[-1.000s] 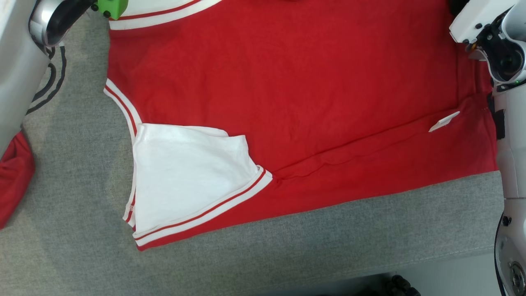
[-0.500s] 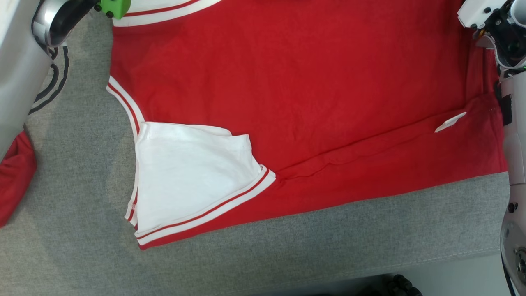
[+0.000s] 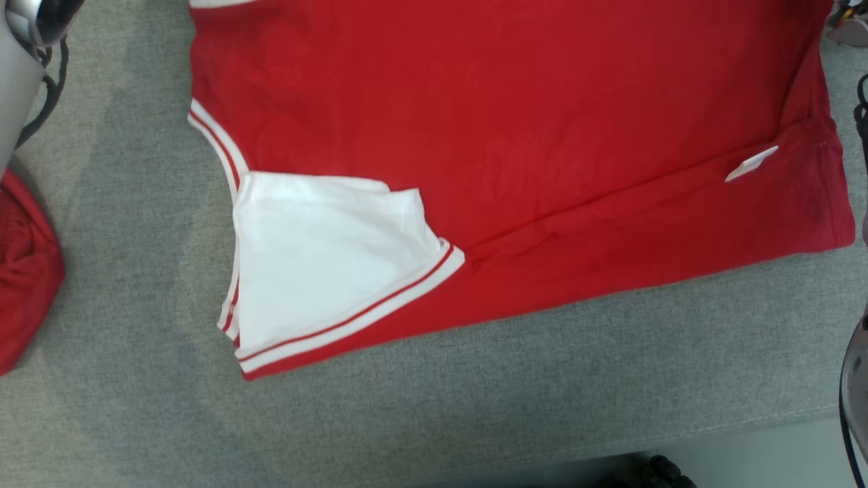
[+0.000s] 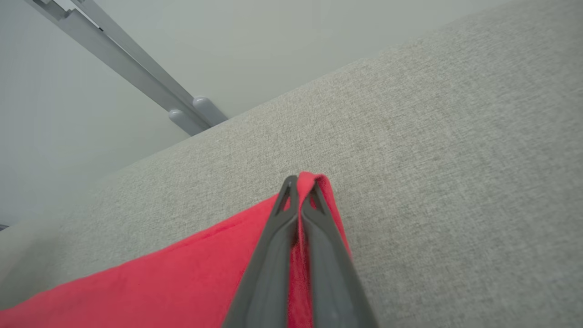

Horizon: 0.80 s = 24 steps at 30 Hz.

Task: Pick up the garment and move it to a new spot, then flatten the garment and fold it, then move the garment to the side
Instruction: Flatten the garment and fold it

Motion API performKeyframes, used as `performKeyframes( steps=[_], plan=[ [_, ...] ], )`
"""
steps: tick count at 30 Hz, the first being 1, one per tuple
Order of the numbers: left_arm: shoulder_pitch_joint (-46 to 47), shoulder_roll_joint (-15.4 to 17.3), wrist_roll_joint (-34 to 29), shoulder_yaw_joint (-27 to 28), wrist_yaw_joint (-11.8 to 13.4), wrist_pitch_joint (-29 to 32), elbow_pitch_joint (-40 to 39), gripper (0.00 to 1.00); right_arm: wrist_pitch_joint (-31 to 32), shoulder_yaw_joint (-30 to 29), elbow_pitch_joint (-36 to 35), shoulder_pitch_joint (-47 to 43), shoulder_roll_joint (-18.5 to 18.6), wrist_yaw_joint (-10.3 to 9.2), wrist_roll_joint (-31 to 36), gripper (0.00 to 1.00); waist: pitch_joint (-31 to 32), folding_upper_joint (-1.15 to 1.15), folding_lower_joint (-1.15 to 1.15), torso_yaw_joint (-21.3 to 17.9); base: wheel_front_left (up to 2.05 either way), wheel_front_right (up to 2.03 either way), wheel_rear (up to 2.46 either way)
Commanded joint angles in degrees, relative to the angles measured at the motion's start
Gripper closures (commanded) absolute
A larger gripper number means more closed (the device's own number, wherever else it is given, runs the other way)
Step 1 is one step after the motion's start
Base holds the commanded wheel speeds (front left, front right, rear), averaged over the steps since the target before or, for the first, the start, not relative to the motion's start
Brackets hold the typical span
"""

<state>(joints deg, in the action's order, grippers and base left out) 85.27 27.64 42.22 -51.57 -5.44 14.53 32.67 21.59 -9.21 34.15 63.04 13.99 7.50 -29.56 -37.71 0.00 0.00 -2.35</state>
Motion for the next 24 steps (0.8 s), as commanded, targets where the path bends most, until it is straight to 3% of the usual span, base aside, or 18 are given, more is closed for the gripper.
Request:
performKeyframes(
  steps=[1, 6, 12, 17, 24],
  plan=[
    [1.37, 0.21, -0.72, 0.69, 0.38, -1.6, 0.28, 1.0, -0.06, -0.58, -0.77, 0.7, 0.82, -0.03, -1.41, 1.0, 0.19, 0.0, 0.0, 0.08, 0.0, 0.0, 0.0],
    [1.88, -0.9, -0.22, 2.02, 0.39, -6.5, 1.29, 1.0, 1.13, -1.81, -2.42, -1.12, 2.92, -0.03, -5.5, 1.0, 1.28, 0.0, 0.0, 0.8, 0.0, 0.0, 0.0],
    [-2.15, -1.14, 3.33, 2.62, -0.5, -6.84, 0.43, 1.0, 3.08, -0.37, -6.62, -5.06, 5.05, -0.02, -10.7, 1.0, 3.19, 0.0, 0.0, 2.2, 0.0, 0.0, 0.0],
    [-7.04, 0.57, 6.15, 3.07, -0.35, -6.96, -3.24, 1.0, 4.18, 1.48, -10.45, -9.45, 7.1, -0.02, -13.94, 1.0, 4.66, 0.0, 0.0, 3.41, 0.0, 0.0, 0.0],
    [-16.36, 4.56, 10.11, 4.11, 2.12, -6.45, -12.55, 1.0, 4.27, 3.05, -15.18, -15.77, 10.13, -0.02, -16.45, 1.0, 6.89, 0.0, 0.0, 4.55, 0.0, 0.0, 0.0]
  ],
)
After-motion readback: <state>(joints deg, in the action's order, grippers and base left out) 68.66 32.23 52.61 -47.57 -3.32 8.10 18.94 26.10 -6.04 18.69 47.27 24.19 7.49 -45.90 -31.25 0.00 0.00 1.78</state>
